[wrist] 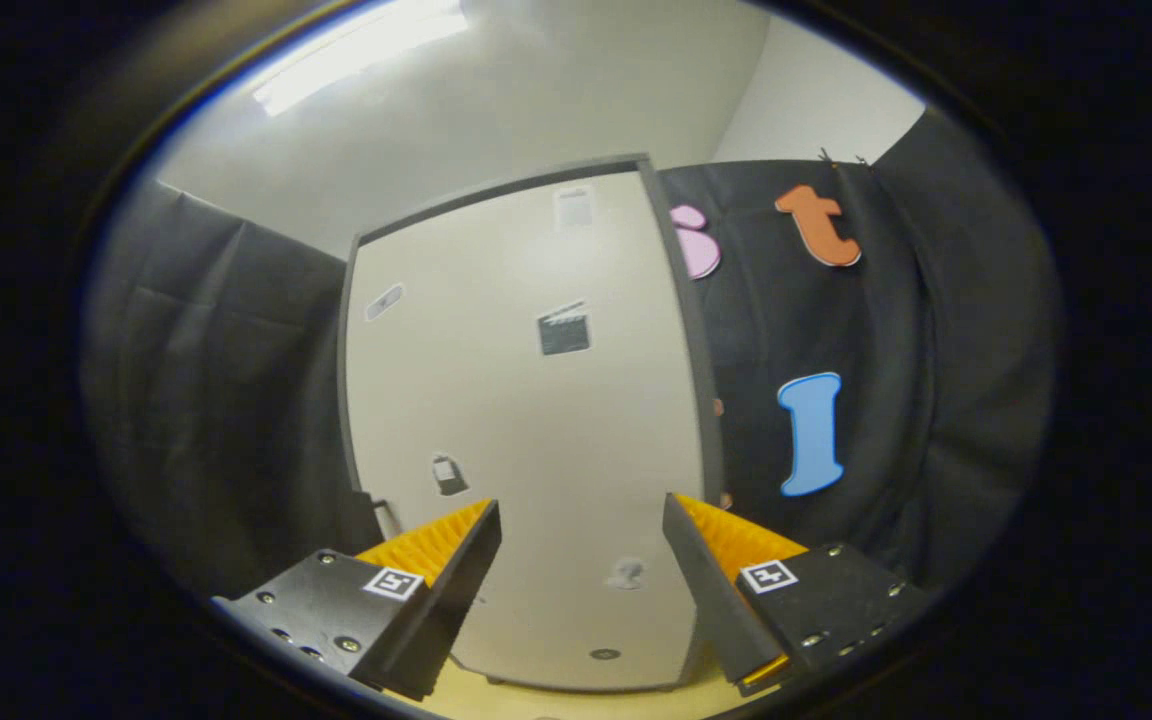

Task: Open the shoe cabinet door, grab the shoes and put them into the shoe cabinet, then close the shoe cabinet door.

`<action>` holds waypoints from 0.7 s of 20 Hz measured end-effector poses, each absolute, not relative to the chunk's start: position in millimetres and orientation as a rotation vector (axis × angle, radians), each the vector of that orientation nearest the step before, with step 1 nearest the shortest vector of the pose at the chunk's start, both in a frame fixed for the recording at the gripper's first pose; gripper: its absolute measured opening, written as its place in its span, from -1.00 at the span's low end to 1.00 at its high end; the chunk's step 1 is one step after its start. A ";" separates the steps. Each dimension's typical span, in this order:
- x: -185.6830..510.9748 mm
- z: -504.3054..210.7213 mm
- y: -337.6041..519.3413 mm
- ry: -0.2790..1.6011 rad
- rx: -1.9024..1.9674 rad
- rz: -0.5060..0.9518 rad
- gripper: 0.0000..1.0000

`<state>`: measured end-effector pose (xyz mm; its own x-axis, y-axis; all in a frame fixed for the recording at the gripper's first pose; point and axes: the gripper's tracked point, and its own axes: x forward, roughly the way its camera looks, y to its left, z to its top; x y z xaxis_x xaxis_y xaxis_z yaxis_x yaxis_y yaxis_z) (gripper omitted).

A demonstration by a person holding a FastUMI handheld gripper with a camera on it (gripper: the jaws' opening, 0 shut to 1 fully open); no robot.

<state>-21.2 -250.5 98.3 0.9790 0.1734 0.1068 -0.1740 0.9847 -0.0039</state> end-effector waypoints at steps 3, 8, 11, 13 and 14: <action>-25.3 104.5 -314.7 -0.123 -0.012 0.144 0.98; -31.7 113.2 -433.7 -0.173 -0.152 0.029 0.99; -31.8 100.5 -499.3 -0.182 -0.196 -0.021 0.99; -27.6 78.4 -539.2 -0.160 -0.213 -0.043 0.99; -24.4 64.5 -557.9 -0.143 -0.227 -0.055 0.99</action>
<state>-24.4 -557.9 64.5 0.9883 -0.0382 0.1478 0.0705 0.9729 -0.2203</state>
